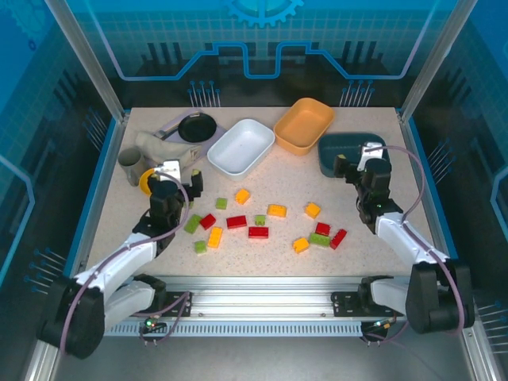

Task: Sort the legos into containers by color

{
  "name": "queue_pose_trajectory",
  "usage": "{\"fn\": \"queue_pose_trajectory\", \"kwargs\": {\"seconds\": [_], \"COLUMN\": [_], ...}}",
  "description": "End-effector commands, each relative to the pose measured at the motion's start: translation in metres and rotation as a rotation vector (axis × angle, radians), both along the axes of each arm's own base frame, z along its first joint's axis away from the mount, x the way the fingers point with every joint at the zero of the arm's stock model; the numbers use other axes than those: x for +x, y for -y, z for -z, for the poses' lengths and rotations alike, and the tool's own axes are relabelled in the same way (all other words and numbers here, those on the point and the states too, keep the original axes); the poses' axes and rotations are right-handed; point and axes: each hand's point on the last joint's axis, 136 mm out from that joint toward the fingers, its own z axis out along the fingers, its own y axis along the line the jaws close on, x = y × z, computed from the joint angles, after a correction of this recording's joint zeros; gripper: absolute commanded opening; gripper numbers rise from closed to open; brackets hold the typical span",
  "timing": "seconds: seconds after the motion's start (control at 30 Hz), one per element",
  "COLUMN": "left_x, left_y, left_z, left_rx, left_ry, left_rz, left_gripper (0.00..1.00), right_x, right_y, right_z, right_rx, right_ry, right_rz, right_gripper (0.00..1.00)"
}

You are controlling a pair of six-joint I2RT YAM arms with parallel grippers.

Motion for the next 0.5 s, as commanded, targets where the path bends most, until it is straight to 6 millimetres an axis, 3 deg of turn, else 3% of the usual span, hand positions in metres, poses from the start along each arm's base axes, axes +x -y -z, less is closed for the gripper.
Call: {"fn": "queue_pose_trajectory", "kwargs": {"seconds": [0.0, 0.1, 0.17, 0.23, 0.3, 0.33, 0.37, 0.4, 0.43, 0.47], "left_x": [-0.006, -0.002, 0.002, 0.006, 0.011, 0.014, 0.013, 0.013, 0.018, 0.030], "left_y": [0.002, 0.026, 0.044, 0.064, 0.071, 0.067, 0.055, 0.037, 0.028, 0.035], "left_z": [-0.032, -0.089, -0.132, -0.166, -0.196, -0.198, -0.186, -0.176, -0.165, -0.151], "left_rx": [-0.007, 0.039, 0.071, 0.079, -0.020, -0.101, -0.172, -0.251, -0.353, -0.438], "left_ry": [-0.001, 0.079, 0.148, 0.202, 0.187, 0.133, 0.010, -0.058, -0.099, -0.181], "left_rz": [-0.016, 0.072, 0.129, 0.210, 0.216, 0.168, 0.070, -0.087, -0.175, -0.131], "left_gripper": [0.99, 0.99, 0.99, 0.99, 0.99, 0.99, 0.99, 0.99, 0.99, 0.99], "right_x": [-0.004, -0.010, -0.016, -0.016, -0.010, -0.008, -0.009, -0.005, 0.002, 0.006], "right_y": [-0.008, -0.037, -0.059, -0.065, -0.060, -0.051, -0.033, -0.032, -0.039, -0.049], "right_z": [-0.056, -0.140, -0.186, -0.213, -0.197, -0.187, -0.164, -0.152, -0.147, -0.142], "right_rx": [0.020, -0.051, -0.105, -0.066, 0.055, 0.131, 0.216, 0.264, 0.288, 0.312], "right_ry": [0.065, 0.189, 0.235, 0.191, 0.005, -0.064, -0.155, -0.222, -0.264, -0.313], "right_rz": [0.002, -0.089, -0.141, -0.122, -0.078, 0.000, 0.141, 0.135, 0.066, 0.019], "right_gripper": [1.00, 1.00, 1.00, 1.00, 1.00, 1.00, 1.00, 1.00, 1.00, 1.00]}}
